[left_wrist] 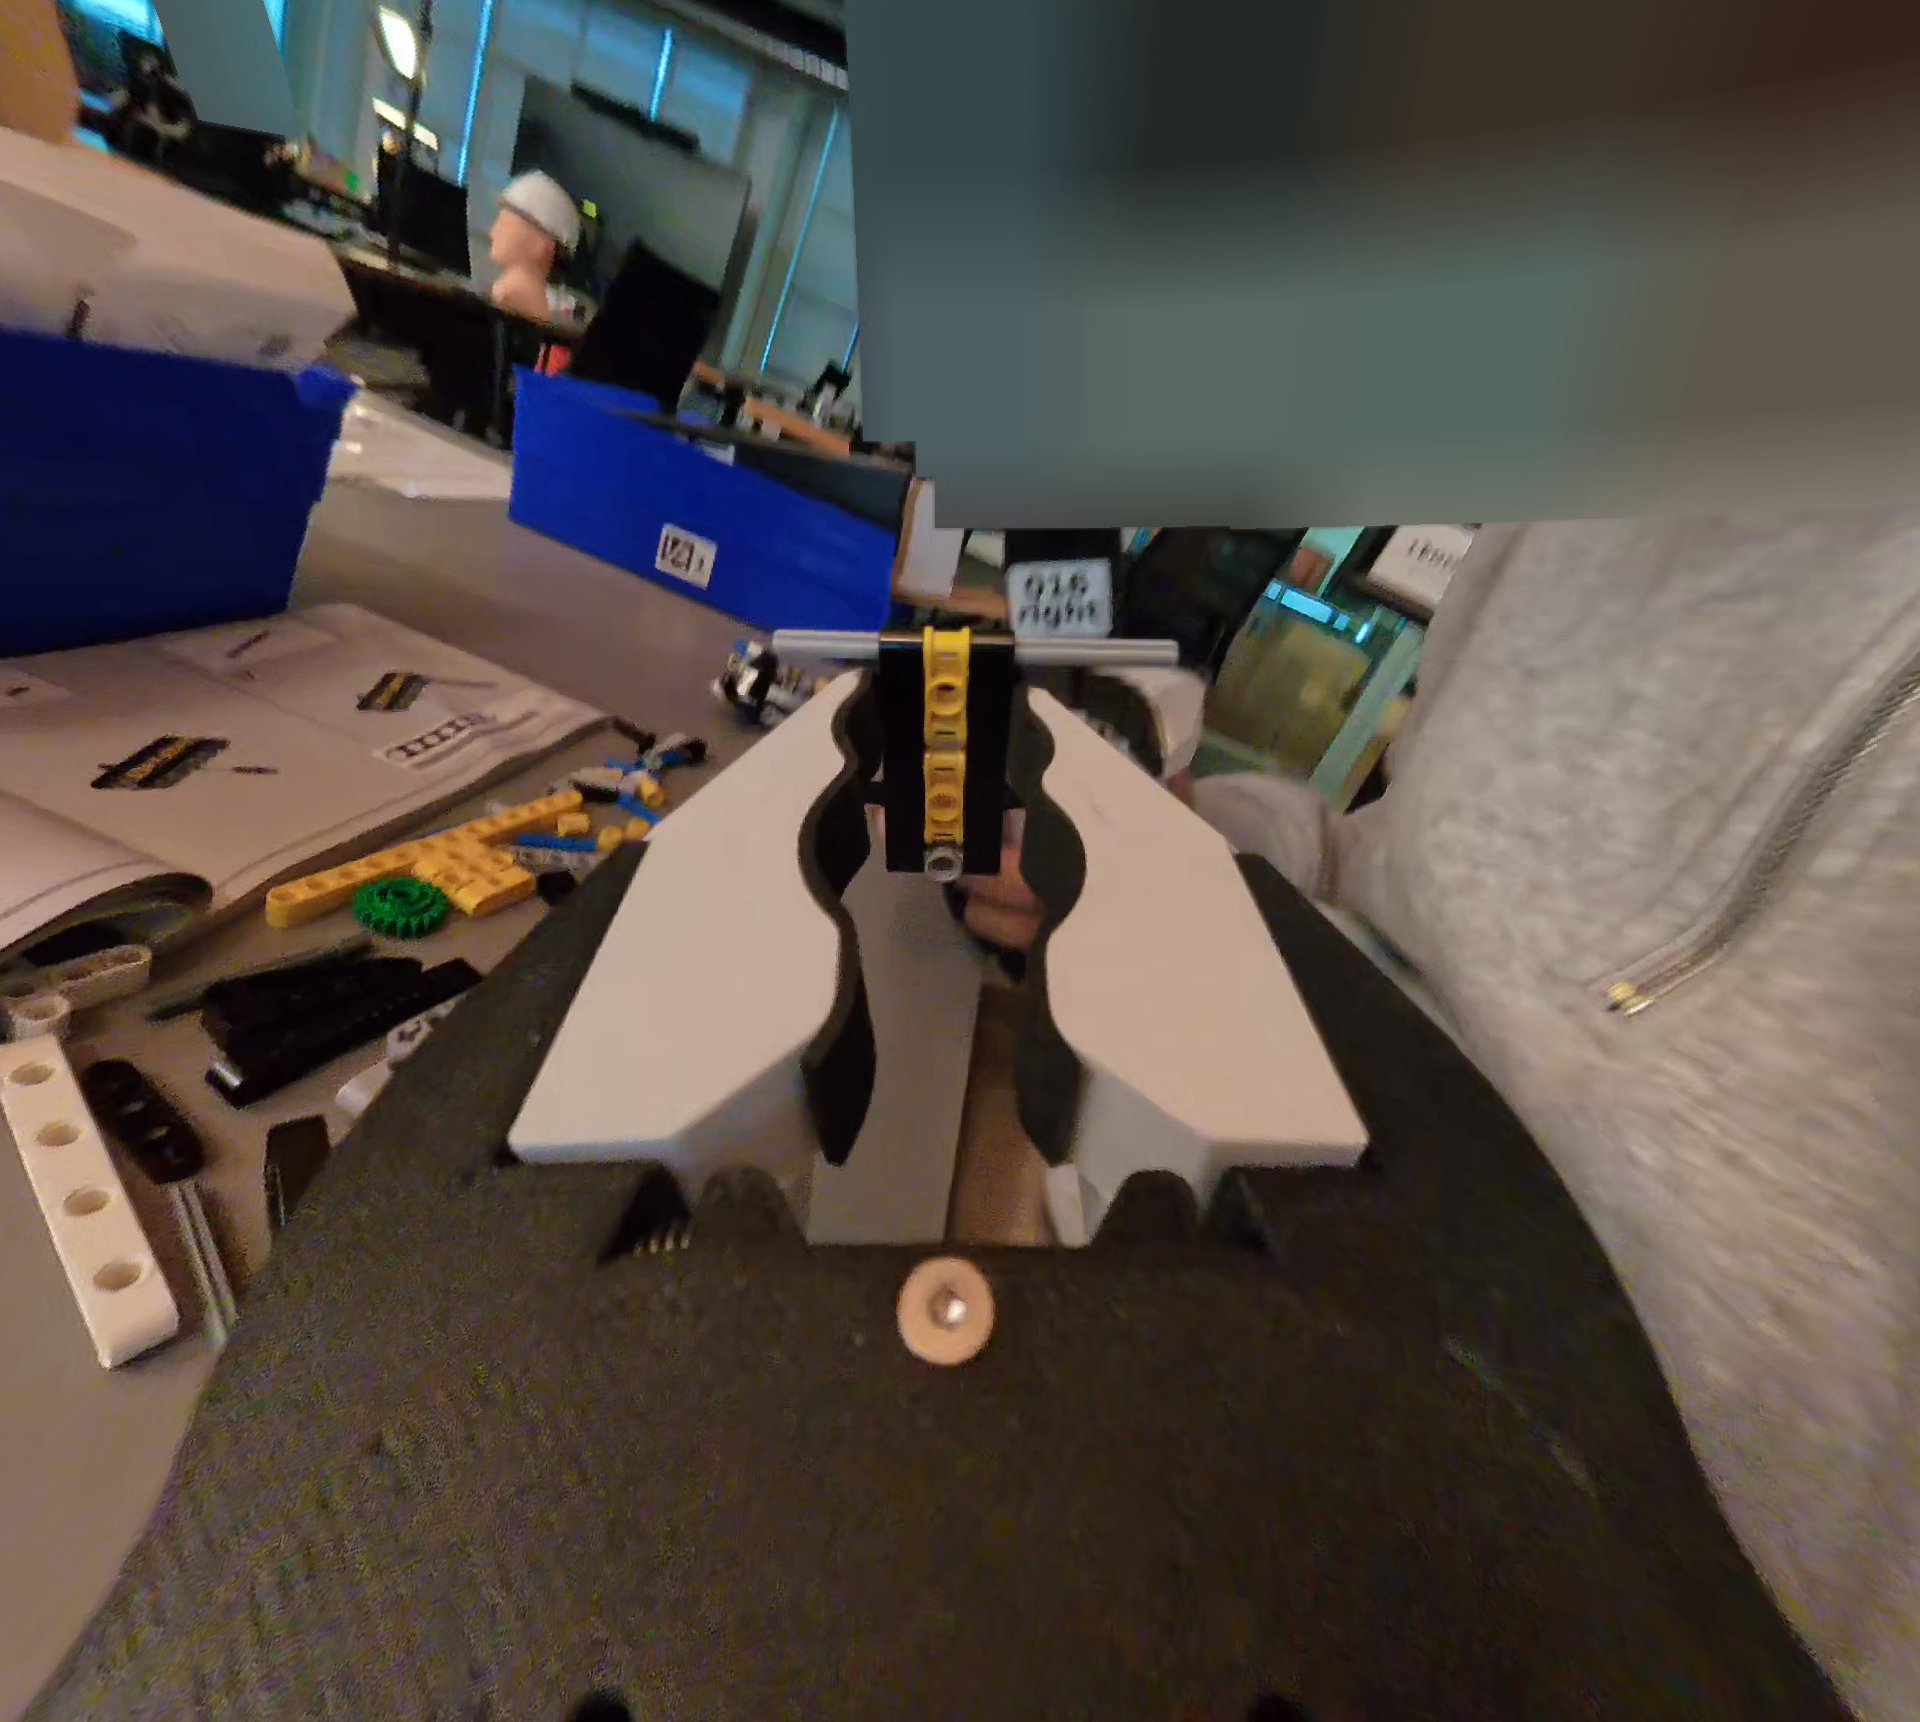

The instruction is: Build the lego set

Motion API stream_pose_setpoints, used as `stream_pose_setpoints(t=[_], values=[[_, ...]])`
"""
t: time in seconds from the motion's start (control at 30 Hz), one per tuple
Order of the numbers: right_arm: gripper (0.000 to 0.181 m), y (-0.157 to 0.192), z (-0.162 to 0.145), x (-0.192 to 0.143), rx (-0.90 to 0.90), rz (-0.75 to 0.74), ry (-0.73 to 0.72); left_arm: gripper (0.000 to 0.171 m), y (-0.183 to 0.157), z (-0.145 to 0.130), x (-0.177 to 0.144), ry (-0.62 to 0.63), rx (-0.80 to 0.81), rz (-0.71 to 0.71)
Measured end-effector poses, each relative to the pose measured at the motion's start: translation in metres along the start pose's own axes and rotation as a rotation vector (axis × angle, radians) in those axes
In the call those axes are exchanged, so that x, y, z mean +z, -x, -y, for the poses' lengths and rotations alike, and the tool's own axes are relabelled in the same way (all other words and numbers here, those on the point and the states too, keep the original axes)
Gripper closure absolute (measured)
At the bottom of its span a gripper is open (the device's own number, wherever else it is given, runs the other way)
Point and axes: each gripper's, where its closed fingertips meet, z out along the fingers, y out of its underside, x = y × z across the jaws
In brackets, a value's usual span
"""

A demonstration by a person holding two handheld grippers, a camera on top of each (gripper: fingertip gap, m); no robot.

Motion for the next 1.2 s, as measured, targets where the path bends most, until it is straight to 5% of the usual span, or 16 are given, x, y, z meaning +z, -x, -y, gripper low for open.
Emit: stream_pose_setpoints(t=[0.23, 0.77, 1.1, 1.2], values=[[0.128, 0.004, -0.007, 0.009, 0.026, 0.024, 0.007, 0.149, -0.001, 0.028, -0.015, -0.205, -0.158, -0.101], [0.158, 0.001, -0.008, 0.009, -0.122, -0.055, 0.092, 0.148, -0.009, 0.014, 0.001, -0.138, -0.171, -0.139], [0.158, -0.010, -0.006, 0.000, -0.169, -0.121, 0.114, 0.098, -0.022, 0.016, -0.001, -0.134, -0.230, -0.259], [0.158, -0.010, -0.009, 0.002, -0.189, -0.128, 0.135, 0.094, -0.019, 0.015, 0.003, -0.141, -0.245, -0.240]])
